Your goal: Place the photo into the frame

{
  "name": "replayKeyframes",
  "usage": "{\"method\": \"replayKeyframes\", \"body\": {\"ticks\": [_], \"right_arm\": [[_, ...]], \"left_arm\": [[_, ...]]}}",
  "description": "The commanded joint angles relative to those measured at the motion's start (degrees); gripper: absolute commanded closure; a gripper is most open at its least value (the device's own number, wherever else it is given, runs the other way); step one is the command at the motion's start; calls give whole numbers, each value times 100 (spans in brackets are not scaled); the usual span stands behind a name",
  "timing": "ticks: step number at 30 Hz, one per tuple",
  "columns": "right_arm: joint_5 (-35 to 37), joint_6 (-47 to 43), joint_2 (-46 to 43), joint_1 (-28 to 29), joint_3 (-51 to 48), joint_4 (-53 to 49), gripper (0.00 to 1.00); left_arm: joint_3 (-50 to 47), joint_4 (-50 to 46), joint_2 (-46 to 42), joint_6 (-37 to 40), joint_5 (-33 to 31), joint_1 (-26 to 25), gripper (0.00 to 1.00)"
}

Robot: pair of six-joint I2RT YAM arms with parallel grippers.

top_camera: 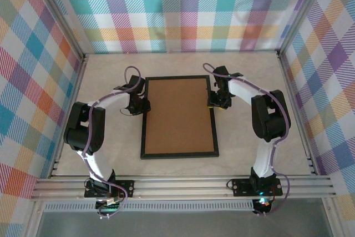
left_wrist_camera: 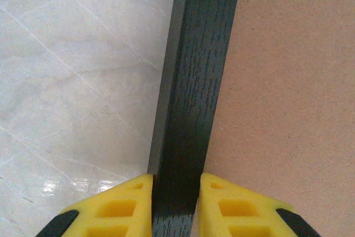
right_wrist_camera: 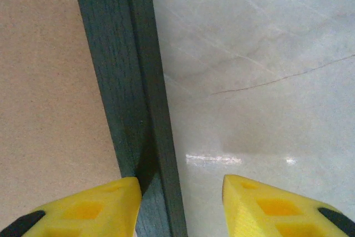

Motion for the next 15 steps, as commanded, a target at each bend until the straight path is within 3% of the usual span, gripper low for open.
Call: {"method": "replayKeyframes", "body": {"ticks": [1, 8, 15], "right_arm": [[-183, 89, 373, 220, -5, -68, 55], [-381, 481, 851, 796, 97, -225, 55], [-518, 742, 1310, 924, 264, -218, 56]], "left_arm": [[-107, -396, 13, -57, 75, 10, 78], [-166, -239, 45, -178, 283, -21, 78], [-204, -199, 77, -219, 329, -137, 78]]}}
